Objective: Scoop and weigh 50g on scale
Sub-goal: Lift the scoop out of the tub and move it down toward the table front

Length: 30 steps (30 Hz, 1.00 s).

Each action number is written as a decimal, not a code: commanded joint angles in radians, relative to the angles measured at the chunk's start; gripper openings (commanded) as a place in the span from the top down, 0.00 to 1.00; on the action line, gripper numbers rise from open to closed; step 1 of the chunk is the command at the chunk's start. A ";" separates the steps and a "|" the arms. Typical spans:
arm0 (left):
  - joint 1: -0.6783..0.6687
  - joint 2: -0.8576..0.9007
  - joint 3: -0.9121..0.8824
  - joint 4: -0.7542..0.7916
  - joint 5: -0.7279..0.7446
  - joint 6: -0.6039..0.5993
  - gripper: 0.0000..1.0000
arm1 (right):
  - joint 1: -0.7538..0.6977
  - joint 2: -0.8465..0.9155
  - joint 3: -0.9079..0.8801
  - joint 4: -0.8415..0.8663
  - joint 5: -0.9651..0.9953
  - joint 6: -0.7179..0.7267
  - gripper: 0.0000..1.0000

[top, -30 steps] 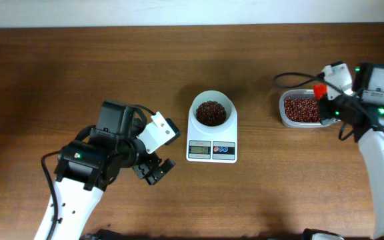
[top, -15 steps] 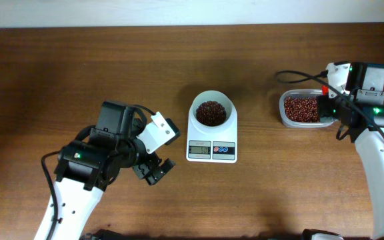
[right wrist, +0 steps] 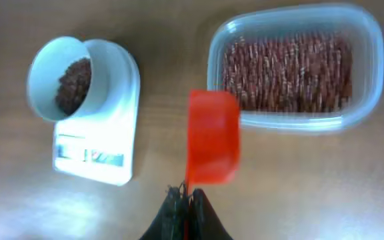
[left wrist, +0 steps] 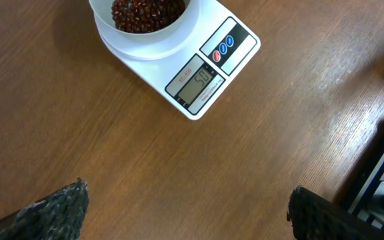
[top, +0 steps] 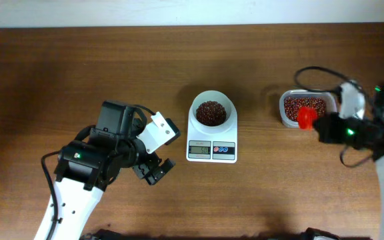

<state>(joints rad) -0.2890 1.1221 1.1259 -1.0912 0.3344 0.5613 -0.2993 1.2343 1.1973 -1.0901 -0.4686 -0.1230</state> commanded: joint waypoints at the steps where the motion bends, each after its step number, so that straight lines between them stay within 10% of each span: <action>1: 0.004 0.000 0.000 0.001 0.018 0.019 0.01 | -0.104 -0.039 0.015 -0.119 -0.166 0.011 0.96; 12: 0.004 0.000 0.000 0.001 0.018 0.019 0.01 | -0.153 -0.038 -0.208 -0.317 -0.289 -0.180 0.96; 30: 0.004 0.000 0.000 0.001 0.018 0.019 0.01 | -0.153 -0.037 -0.794 0.269 -0.526 -0.027 0.96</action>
<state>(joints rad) -0.2893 1.1221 1.1259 -1.0920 0.3374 0.5613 -0.4465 1.2041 0.4236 -0.8383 -0.9783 -0.1593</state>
